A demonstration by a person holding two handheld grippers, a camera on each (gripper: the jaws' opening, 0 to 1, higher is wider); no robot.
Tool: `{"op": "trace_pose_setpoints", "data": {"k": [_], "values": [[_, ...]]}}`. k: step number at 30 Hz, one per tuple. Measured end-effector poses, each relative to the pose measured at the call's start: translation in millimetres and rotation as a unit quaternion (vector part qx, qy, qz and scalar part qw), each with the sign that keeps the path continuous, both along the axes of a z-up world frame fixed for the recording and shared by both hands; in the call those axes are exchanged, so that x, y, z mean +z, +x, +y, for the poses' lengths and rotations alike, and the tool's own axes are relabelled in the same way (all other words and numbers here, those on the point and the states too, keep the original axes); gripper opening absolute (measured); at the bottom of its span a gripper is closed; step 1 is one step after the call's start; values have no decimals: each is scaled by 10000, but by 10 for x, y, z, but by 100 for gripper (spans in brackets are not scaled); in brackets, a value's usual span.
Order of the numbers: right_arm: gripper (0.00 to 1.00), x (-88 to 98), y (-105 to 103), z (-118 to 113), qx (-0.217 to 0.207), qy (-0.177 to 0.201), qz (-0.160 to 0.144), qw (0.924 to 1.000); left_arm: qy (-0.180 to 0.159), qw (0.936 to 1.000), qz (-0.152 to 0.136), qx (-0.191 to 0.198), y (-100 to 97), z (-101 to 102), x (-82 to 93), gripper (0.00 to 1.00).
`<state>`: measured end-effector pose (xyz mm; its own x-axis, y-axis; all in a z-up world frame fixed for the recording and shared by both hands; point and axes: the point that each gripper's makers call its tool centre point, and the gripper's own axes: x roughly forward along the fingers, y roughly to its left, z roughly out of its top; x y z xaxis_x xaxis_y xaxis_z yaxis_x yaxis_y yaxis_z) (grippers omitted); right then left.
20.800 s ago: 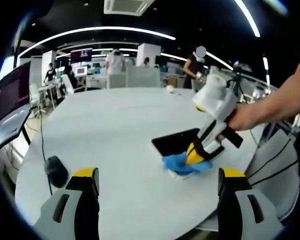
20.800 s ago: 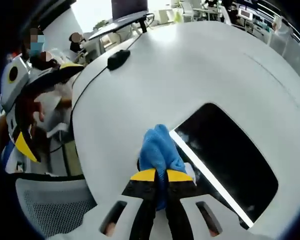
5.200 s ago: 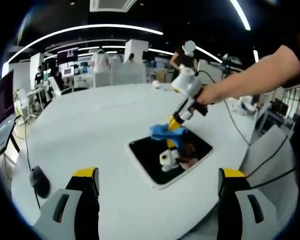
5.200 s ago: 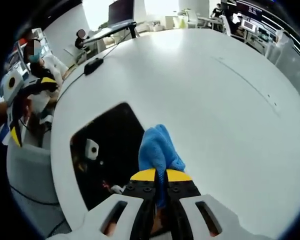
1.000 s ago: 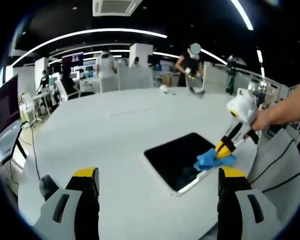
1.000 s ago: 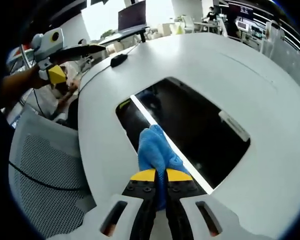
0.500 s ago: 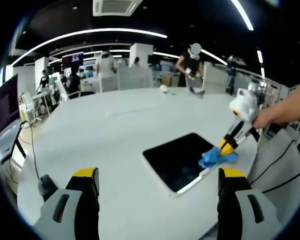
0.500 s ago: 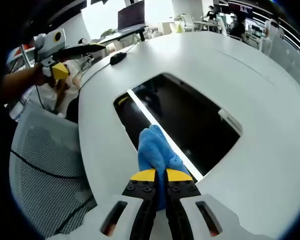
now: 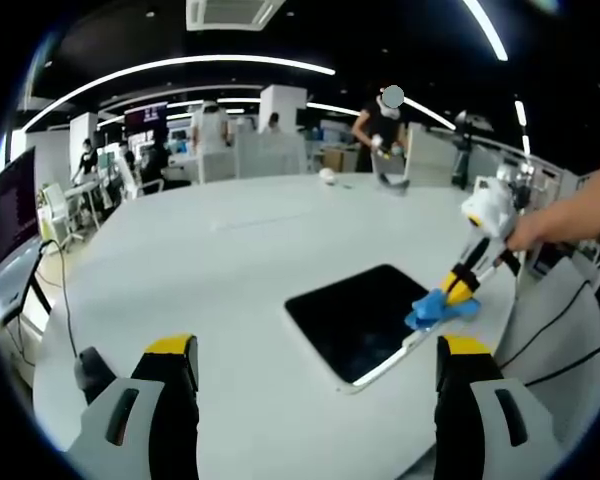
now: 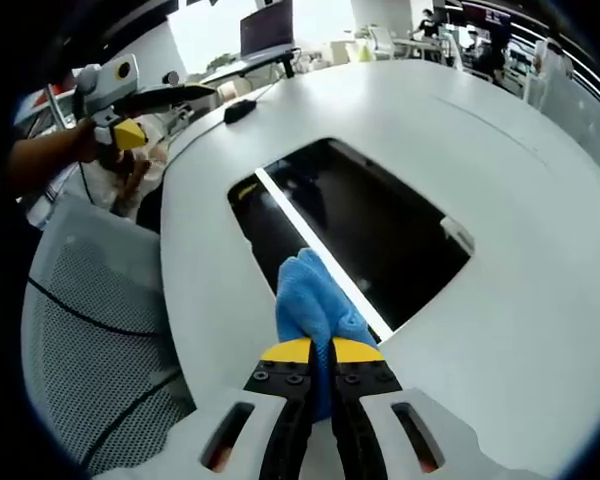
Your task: Wipe the mirror surface with the cleaning cloth until all visible marks leave the cleaned area.
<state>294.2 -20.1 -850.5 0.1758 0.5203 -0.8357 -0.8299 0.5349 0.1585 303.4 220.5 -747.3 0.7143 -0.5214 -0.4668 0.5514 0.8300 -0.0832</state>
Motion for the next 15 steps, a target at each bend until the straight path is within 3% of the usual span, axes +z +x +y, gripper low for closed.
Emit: {"op": "trace_pose_setpoints", "data": {"k": [8,15], "values": [[0,-1,19,5,-77,-50,187,9998,-16,10000,42,-42,7,-49,-45,99],[0,-4,47,4,148,-48,478,9987,-16,9999,88,-96,-19,-69,-72,99]]}}
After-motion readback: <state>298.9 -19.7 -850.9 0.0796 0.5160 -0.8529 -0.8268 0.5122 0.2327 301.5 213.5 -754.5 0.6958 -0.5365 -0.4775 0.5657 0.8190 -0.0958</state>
